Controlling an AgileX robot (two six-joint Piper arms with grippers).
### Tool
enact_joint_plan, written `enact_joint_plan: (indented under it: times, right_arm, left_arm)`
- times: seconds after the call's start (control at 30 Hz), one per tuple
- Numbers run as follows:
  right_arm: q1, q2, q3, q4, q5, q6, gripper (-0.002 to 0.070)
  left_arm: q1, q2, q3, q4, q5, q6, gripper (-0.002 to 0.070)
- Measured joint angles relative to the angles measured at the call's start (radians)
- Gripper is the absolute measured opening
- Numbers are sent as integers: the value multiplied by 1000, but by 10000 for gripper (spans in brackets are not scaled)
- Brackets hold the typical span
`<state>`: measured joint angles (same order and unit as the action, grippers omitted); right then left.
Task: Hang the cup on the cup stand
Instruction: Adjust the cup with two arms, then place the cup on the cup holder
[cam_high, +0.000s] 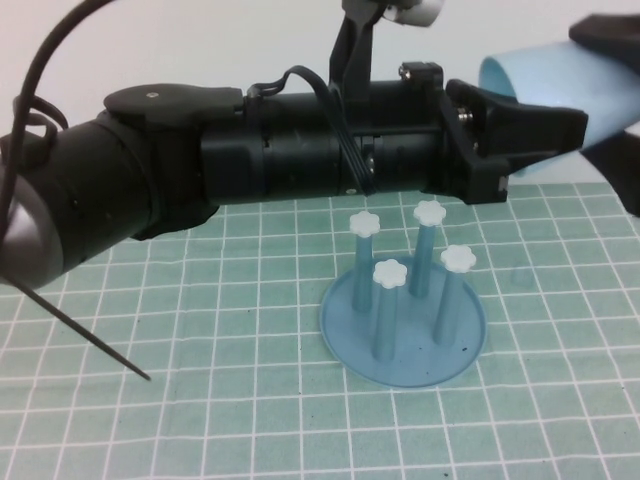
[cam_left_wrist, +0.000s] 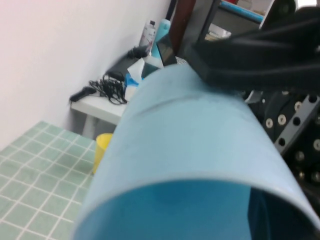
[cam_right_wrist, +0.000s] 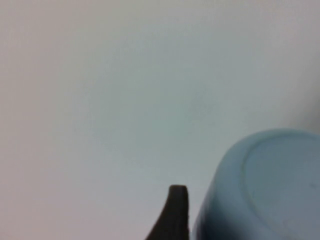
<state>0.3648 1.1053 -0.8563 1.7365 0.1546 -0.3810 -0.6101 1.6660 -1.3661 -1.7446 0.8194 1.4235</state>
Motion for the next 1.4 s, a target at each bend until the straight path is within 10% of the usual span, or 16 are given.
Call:
enact_joint_plan:
  times: [0.57, 0.93, 1.4]
  right_arm:
    - [-9, 80, -43, -2, 84, -35, 523]
    - [-6, 60, -45, 2, 122, -282, 517]
    - [2, -66, -46, 0, 15, -913, 515]
  left_arm:
    - [2, -2, 0, 5, 21, -9, 31]
    - [37, 0, 0, 15, 215, -42, 432]
    - [161, -77, 0, 286, 387, -150, 463]
